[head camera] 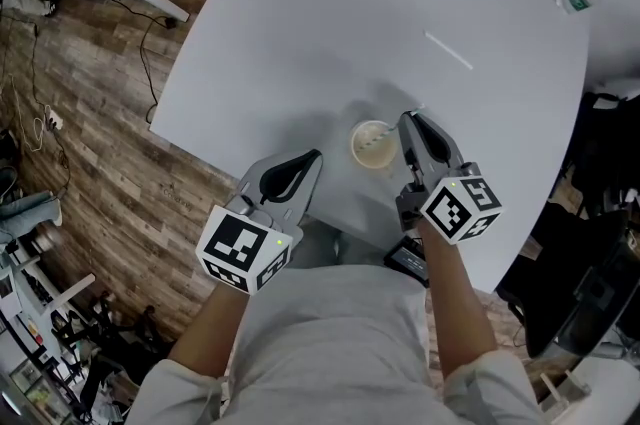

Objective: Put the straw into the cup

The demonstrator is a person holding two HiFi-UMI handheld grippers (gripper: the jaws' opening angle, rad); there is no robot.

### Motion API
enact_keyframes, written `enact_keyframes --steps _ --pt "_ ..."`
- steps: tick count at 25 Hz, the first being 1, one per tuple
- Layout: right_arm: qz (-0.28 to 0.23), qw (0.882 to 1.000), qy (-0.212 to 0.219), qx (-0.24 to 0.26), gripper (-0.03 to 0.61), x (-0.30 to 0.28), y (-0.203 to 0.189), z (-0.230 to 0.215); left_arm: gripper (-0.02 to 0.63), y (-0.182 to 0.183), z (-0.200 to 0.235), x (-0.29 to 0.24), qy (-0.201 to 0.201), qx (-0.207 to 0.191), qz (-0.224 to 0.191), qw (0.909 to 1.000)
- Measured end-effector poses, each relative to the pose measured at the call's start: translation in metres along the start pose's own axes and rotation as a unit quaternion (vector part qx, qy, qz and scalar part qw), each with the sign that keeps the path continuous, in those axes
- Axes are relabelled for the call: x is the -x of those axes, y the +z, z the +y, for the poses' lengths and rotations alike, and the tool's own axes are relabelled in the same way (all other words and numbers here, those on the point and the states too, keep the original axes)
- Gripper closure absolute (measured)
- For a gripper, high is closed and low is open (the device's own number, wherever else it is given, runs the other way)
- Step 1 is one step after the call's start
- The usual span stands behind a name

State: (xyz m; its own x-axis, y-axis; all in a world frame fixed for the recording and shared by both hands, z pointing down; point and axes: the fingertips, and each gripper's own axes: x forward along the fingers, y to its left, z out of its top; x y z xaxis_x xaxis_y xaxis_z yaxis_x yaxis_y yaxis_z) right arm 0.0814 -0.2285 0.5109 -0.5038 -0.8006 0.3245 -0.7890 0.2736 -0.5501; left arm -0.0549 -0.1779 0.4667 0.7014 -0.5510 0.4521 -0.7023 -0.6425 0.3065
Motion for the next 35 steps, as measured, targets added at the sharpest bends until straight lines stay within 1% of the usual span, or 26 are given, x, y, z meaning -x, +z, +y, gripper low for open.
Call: enact_keyframes --steps 19,23,29,35 --pt "-0.005 1.0 -0.016 -0.008 0.543 0.001 -0.005 -0.011 0.595 -0.002 -0.001 0.003 -0.001 -0.001 0.001 1.0" --pt "0.001 1.0 -0.019 -0.007 0.525 0.002 -0.008 -0.013 0.595 -0.002 -0.002 0.003 -0.001 -0.001 0.0 1.0" --pt "0.002 1.0 -0.022 -0.006 0.481 0.002 -0.011 -0.014 0.595 -0.004 -0.002 0.004 -0.003 -0.002 0.001 1.0" --pt "0.003 1.0 -0.025 -0.003 0.476 0.005 -0.009 -0.015 0.595 -0.002 -0.004 0.004 -0.006 -0.005 0.0 1.0"
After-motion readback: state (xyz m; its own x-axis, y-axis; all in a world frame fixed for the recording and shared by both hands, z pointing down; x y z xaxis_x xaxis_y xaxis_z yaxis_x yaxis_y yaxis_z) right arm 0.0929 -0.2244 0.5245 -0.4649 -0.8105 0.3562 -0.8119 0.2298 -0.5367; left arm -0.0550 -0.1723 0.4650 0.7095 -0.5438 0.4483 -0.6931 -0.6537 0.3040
